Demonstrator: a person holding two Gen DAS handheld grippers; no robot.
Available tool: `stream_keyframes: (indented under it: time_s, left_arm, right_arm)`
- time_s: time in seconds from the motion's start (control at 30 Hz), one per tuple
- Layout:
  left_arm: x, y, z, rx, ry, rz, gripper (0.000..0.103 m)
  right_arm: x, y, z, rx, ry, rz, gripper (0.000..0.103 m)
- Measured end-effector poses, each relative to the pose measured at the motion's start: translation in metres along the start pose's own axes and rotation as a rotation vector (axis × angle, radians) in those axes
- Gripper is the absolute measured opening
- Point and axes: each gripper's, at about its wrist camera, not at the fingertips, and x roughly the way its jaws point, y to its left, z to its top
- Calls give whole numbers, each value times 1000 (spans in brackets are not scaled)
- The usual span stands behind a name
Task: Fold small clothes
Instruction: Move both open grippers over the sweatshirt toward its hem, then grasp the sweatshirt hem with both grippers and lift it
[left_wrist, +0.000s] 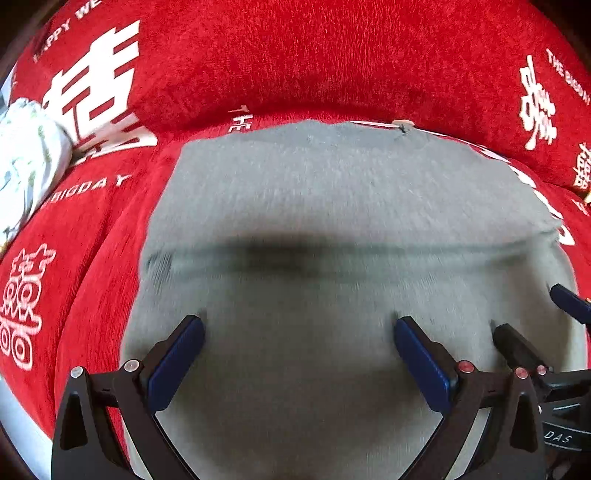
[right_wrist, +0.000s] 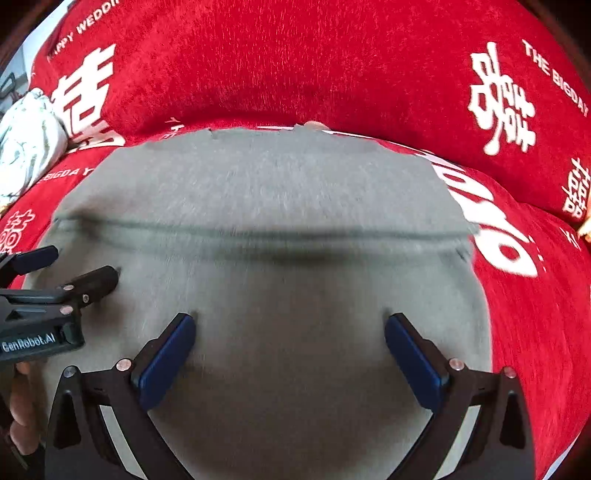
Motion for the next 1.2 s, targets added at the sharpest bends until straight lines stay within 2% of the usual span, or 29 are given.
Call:
stream_keyframes:
  time_s: [0.3,0.4,0.57,0.63,0.7,0.77,0.83,0.9,0.93,0.97,1.03,1.13,1.2]
  left_arm:
    - [-40,-4,-68,54,-84,-16,103]
    - [-47,-1,-83,43,-77,-37,103]
    - [-62,0,-114,96,-82,-18,103]
    - [-71,-1,-120,104,-70,-10,103]
    - [-84,-10,-126,127,-93,-35,103]
    - [-92,-32,-132,205,-125,-58,103]
    - [-89,-49,-138,274,-135,0,103]
    - [-73,-53,-143,304,-84,51,103]
    - [-74,-46,-145,277,-84,21,103]
    - [-74,-40,-145,258,-69,9,103]
    - [-74,-26,-153,241,-47,21,103]
    - [-74,-8,-163,190,4,19,103]
    - [-81,5,-169,132,0,14,103]
  right_arm:
    - [-44,-1,-71,-50,-107,-10,102]
    - [-54,1,-88,-65,-133,-10,102]
    - [-69,-3,-115,-94,-118,22,102]
    - [-75,1,-125,-152,-96,-5,103]
    - [-81,5,-129,-155,-72,-11,103]
    - [-86,14,-130,-161,-83,44,103]
    - [-83,33,-133,-237,-95,46,103]
    - [-74,46,-140,-333,-79,-22,103]
    - [-78,45,-143,-344,-107,-14,103]
    - [-79,42,-145,-344,-86,-14,103]
    - [-79,33,-151,-328,-49,-7,103]
    - [-83,19,-165,-297,-18,-40,103]
    - [-89,8,-170,-255,4,-51,103]
